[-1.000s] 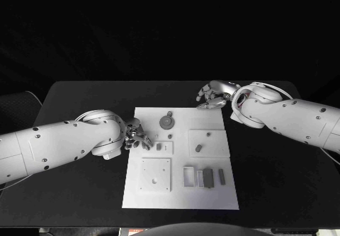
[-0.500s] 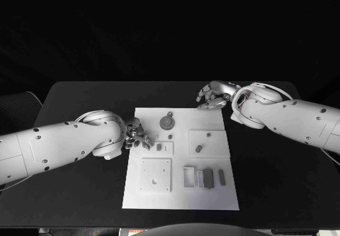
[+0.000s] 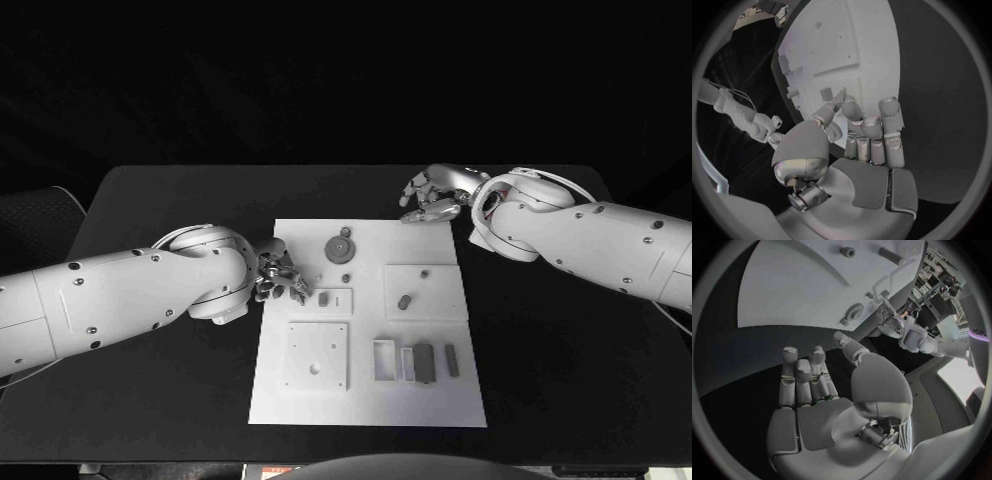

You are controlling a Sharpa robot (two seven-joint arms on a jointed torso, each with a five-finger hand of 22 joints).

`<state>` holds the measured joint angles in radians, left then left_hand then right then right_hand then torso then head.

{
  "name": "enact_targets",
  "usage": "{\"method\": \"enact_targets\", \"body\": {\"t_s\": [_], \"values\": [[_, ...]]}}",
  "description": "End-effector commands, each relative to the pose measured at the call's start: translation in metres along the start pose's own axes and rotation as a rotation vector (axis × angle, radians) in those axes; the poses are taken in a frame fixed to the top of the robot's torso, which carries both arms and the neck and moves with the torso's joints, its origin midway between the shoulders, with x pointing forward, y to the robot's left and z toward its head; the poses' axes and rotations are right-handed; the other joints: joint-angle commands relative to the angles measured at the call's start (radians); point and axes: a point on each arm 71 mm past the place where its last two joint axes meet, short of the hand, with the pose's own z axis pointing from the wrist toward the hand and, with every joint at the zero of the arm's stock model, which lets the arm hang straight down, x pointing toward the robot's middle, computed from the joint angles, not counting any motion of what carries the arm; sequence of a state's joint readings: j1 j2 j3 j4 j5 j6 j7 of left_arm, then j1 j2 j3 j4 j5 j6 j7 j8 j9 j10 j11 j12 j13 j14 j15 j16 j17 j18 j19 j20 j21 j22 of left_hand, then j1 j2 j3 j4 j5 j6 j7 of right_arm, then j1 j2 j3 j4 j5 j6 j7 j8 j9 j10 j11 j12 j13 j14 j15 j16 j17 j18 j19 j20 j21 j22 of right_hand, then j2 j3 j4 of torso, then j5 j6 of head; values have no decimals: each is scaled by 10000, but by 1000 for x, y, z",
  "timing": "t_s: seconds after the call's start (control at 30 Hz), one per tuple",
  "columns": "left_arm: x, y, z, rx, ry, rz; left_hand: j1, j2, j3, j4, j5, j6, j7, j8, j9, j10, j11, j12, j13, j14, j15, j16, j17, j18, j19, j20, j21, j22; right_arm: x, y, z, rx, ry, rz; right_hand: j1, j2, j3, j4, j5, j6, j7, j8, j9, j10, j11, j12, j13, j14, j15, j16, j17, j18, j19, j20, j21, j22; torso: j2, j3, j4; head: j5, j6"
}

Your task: Assemble the parts on the task board

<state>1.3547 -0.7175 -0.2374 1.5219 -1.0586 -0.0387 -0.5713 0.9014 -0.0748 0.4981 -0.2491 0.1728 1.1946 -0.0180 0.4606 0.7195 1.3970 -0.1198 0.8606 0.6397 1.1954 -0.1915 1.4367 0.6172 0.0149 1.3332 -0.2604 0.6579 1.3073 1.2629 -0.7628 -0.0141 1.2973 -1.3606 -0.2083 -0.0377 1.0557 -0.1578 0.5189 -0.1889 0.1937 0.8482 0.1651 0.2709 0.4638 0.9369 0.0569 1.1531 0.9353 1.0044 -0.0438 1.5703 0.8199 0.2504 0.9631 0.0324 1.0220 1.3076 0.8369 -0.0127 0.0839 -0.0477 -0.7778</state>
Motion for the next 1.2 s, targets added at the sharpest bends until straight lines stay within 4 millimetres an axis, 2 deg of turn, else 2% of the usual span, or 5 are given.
{"method": "enact_targets", "body": {"t_s": [0.03,0.43,0.53,0.67,1.2], "values": [[1,-2,-1,134,21,120,227,133,-33,-2,-61,-19,82,11,0,-59,21,37,-11,116,-280,-21,4,154,-11,8,-2,182,1,1,0,-82,105,6,-26,96,-26,22,50,-5,51,-41,-16,-53,21,33,-12,80,-8,-45,-5,114,26,-8,-67,125,1,5,-2,2,-4],[0,-3,-1,150,-133,287,103,-125,-93,109,-133,-48,89,5,-19,-78,28,36,-49,103,-276,-43,-3,170,-20,7,-28,172,1,2,-1,-116,85,15,-26,97,-26,22,50,-5,51,-41,-18,-53,21,34,-14,81,-8,-45,-5,114,26,-8,-67,125,0,-2,1,-13,-11],[0,-3,-1,96,-159,300,84,-270,-61,256,-747,-59,82,11,-30,-83,21,44,-84,102,-284,-55,-7,190,-16,1,-53,166,1,2,-1,-116,74,15,-26,96,-27,21,50,-6,51,-41,-18,-53,21,35,-15,81,-8,-45,-5,114,26,-8,-67,125,1,-2,3,-11,-15],[1,-2,-1,69,-112,326,-42,-495,-80,467,-940,-48,72,28,-35,-57,12,98,-92,123,-290,-8,15,196,10,4,-34,184,1,2,-1,-122,57,16,-25,94,-27,19,50,-8,51,-42,-19,-54,21,35,-16,81,-8,-46,-5,114,26,-8,-68,125,0,-5,1,-9,-9],[5,-1,1,37,60,354,-137,-733,-41,736,-1059,-57,67,41,-40,-75,5,139,-112,110,-299,15,24,212,10,2,-29,190,1,1,-1,-106,61,18,-20,95,-24,16,51,-15,53,-45,-23,-57,23,35,-19,79,-7,-49,-6,114,25,-8,-70,124,2,-10,-5,-29,-46]]}}
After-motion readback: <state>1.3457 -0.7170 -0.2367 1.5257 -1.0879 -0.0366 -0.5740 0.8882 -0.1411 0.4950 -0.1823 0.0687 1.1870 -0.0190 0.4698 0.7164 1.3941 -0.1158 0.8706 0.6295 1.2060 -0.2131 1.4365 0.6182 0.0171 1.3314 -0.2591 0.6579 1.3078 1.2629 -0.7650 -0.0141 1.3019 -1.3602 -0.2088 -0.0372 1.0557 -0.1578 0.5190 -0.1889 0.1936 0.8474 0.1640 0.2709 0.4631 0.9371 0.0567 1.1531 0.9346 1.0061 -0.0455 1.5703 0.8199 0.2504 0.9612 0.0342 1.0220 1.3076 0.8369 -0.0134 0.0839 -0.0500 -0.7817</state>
